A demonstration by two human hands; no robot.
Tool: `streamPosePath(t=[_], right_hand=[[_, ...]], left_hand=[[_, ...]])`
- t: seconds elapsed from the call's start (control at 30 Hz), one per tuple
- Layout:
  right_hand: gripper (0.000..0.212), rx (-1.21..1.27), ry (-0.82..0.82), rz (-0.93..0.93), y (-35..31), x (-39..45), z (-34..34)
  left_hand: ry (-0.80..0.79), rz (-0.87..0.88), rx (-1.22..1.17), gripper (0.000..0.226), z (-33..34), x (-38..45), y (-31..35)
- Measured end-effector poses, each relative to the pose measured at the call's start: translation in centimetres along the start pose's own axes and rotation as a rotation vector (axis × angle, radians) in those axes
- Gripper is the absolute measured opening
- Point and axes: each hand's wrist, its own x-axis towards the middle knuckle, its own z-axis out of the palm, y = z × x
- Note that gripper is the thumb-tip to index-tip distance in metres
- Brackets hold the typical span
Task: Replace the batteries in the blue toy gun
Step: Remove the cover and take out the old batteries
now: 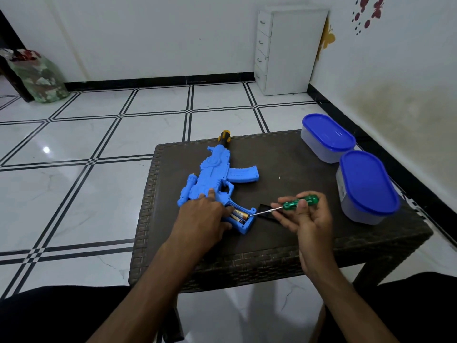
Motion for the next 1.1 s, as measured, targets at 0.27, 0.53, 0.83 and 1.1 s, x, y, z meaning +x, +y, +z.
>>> streamPosePath(t=[0.27, 0.53, 0.83, 1.1], right_hand=[[0.012, -0.154, -0.076, -0.122, -3.1, 1.5, 0.5], [0.023, -1.217, -0.723, -0.309, -4.0, 4.0, 2.6], [0.030, -1.284, -1.028, -0.284, -2.5, 6.5, 4.3], [0.022, -1.132, -0.990, -0.305, -1.8, 7.3, 3.8]], left_hand=[[0.028, 0.007, -0.029, 0.050, -0.1, -0.6, -0.2], [0.144, -0.093, -0.064, 0.049, 0.0, -1.0, 0.2], [0.168, -0.095, -0.092, 0.051, -0.2, -1.1, 0.1], [0.185, -0.100, -0.082, 0.052, -0.2, -1.1, 0.2]])
